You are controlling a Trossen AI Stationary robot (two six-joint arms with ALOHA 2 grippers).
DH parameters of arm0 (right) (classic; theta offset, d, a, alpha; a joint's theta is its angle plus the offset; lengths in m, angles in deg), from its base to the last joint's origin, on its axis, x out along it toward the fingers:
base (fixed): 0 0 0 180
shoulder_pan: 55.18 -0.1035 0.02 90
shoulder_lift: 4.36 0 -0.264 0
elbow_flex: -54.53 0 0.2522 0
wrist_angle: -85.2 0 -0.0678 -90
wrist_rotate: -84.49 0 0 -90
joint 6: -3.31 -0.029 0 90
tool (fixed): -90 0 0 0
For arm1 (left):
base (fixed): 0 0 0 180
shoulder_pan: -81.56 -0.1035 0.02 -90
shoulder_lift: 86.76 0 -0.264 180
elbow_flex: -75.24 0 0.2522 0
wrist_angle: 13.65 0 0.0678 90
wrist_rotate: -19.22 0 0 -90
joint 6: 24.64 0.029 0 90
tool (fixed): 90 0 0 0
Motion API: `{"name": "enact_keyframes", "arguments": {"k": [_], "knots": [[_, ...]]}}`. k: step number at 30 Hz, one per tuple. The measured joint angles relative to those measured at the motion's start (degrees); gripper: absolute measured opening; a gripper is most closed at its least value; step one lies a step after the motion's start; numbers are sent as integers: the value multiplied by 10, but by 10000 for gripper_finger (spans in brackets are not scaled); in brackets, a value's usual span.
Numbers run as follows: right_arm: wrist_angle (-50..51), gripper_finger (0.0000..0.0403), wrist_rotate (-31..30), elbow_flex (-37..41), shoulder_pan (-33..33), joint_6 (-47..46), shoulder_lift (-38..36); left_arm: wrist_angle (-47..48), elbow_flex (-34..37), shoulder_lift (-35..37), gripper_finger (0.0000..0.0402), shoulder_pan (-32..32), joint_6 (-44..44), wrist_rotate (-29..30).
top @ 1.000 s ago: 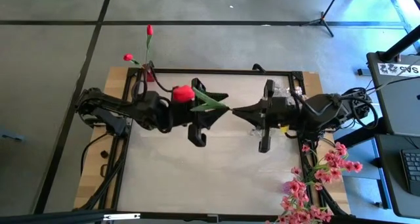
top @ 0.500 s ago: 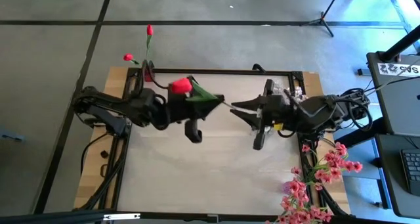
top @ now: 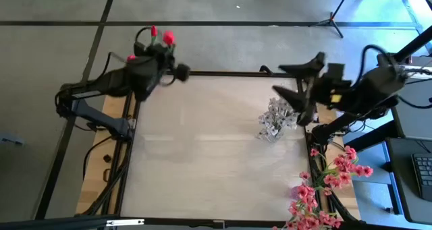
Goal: Sort flowers into vase by color
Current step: Put the red tulip into the red vase
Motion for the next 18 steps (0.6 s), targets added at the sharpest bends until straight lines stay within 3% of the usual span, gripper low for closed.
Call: {"name": "enact_keyframes", "arguments": {"k": [7,12,18], "knots": [[2,284,-36,0,0,63,-35,228,6,-43,5,-204,-241,11],[21,284,-63,1,0,78,-49,229,61,-70,5,-303,-335,27],[46,285,-107,1,0,77,-64,201,144,-76,5,-358,-441,42]]}}
